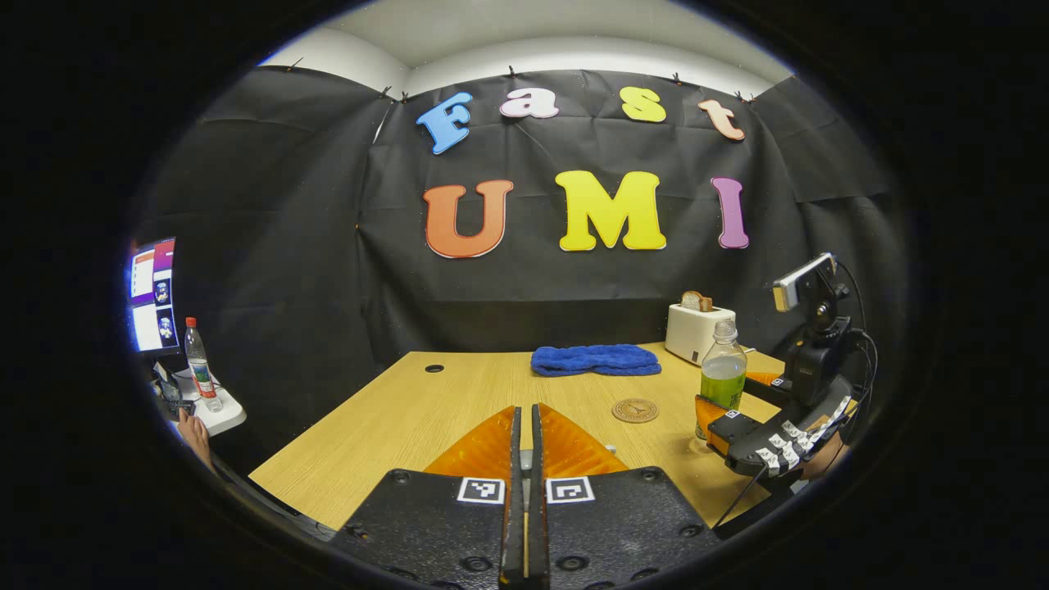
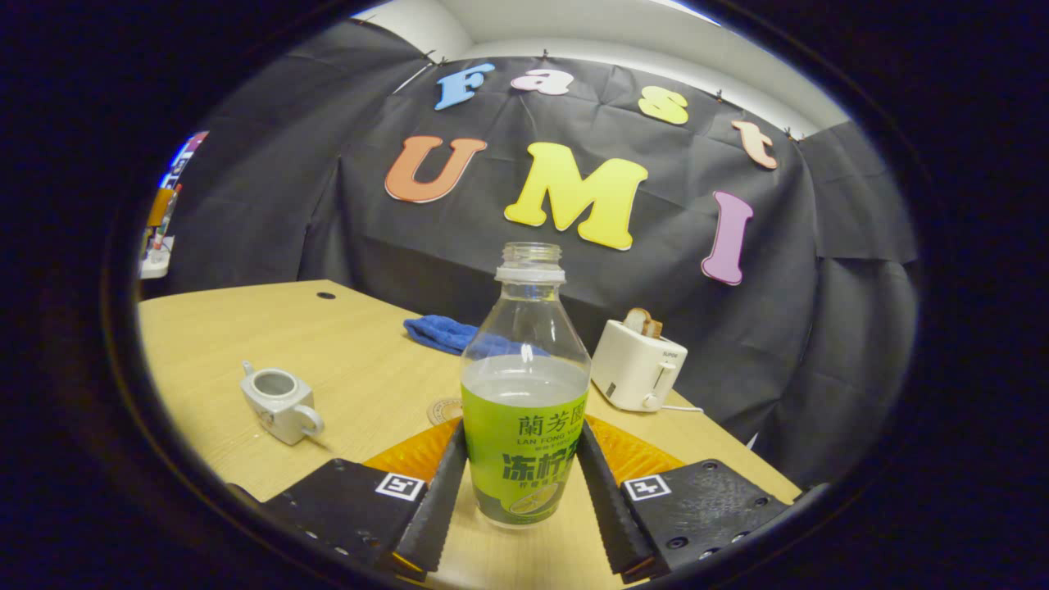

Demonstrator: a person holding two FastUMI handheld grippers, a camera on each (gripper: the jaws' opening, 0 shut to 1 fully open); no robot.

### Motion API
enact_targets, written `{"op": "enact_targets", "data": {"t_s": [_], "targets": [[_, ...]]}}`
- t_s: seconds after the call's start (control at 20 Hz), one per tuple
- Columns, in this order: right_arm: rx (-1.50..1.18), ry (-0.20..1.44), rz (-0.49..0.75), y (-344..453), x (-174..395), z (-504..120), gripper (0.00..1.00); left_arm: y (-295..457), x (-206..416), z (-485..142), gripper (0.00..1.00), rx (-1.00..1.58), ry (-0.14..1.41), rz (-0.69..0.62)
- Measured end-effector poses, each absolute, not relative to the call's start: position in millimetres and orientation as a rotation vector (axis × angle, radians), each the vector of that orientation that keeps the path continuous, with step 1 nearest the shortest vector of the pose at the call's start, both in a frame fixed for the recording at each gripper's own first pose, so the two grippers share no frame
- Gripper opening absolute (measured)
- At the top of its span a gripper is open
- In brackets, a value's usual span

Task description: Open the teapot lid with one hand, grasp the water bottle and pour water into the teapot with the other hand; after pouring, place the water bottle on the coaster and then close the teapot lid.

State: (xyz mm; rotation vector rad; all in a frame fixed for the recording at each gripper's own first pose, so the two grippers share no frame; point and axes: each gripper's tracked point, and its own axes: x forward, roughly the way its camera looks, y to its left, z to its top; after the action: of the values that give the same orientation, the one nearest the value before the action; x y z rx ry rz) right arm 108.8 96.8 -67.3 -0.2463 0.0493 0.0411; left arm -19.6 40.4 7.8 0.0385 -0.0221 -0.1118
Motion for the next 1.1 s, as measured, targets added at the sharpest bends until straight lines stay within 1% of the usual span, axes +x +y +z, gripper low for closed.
{"op": "enact_targets", "data": {"t_s": [0.15,0.2,0.35,0.6,0.75,1.0,1.05,1.1], "targets": [[-0.344,0.083,0.05,100,111,-70,0.75,44,-20,7,0.04,0.038,-0.018,-0.124],[-0.38,0.091,0.054,101,111,-70,0.73,46,-20,7,0.04,0.033,-0.019,-0.127],[-0.462,0.089,0.073,110,112,-66,0.75,49,-19,7,0.04,0.023,-0.02,-0.137],[-0.659,0.066,0.081,127,118,-63,0.73,58,-15,4,0.04,0.01,-0.008,-0.13],[-0.77,0.056,0.073,136,121,-63,0.75,63,-18,6,0.04,0.009,-0.017,-0.126],[-1.0,0.012,0.048,148,128,-59,0.75,71,-19,10,0.04,-0.012,-0.029,-0.129],[-1.043,0.005,0.043,149,127,-58,0.74,74,-20,10,0.04,-0.016,-0.028,-0.127],[-1.094,-0.015,0.032,152,127,-56,0.75,76,-20,10,0.04,-0.018,-0.027,-0.122]]}}
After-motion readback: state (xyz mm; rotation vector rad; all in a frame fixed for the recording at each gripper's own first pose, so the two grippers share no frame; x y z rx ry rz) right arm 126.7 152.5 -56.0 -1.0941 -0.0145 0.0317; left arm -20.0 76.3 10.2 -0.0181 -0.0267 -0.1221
